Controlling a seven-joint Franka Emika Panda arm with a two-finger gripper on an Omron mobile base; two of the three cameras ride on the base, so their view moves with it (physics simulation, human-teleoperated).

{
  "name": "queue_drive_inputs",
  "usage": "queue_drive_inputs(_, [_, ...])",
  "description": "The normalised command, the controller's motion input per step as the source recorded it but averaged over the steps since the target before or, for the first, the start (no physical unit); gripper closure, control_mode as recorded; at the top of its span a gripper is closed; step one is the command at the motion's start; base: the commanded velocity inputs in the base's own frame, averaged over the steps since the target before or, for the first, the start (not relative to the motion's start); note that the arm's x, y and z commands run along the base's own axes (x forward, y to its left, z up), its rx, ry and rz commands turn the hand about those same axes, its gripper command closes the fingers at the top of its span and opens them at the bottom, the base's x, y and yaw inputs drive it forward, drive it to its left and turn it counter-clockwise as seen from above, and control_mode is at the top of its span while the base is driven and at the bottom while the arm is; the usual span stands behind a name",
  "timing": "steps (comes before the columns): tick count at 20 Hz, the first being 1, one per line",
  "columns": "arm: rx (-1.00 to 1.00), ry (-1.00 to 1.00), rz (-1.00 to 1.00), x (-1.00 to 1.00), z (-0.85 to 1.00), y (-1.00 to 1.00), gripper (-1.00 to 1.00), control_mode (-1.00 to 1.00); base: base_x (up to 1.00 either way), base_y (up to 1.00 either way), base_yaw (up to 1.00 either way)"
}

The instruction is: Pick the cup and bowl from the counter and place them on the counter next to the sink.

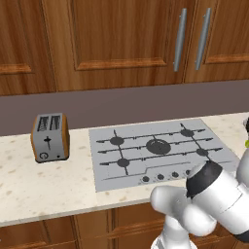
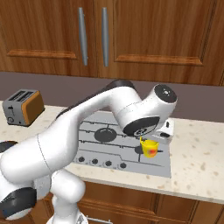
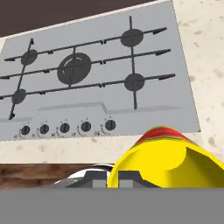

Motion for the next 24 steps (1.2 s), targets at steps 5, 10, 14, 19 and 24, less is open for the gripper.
queue_drive_inputs(5, [-0.05,0.14,-0.3,-0.03,-0.02,0.52,1.0,-1.0,0.0,0.0,0.0])
queue_drive_inputs(10, [0.0,-0.01,-0.05,0.0,0.09,0.52,1.0,-1.0,0.0,0.0,0.0])
queue_drive_inputs(14, [0.02,0.0,0.0,0.0,0.5,0.64,1.0,-1.0,0.0,0.0,0.0])
queue_drive_inputs(19, [0.01,0.0,0.0,0.0,0.49,0.76,1.0,-1.0,0.0,0.0,0.0])
queue_drive_inputs(24, [0.0,0.06,0.0,-0.03,0.25,0.8,1.0,-1.0,0.0,0.0,0.0])
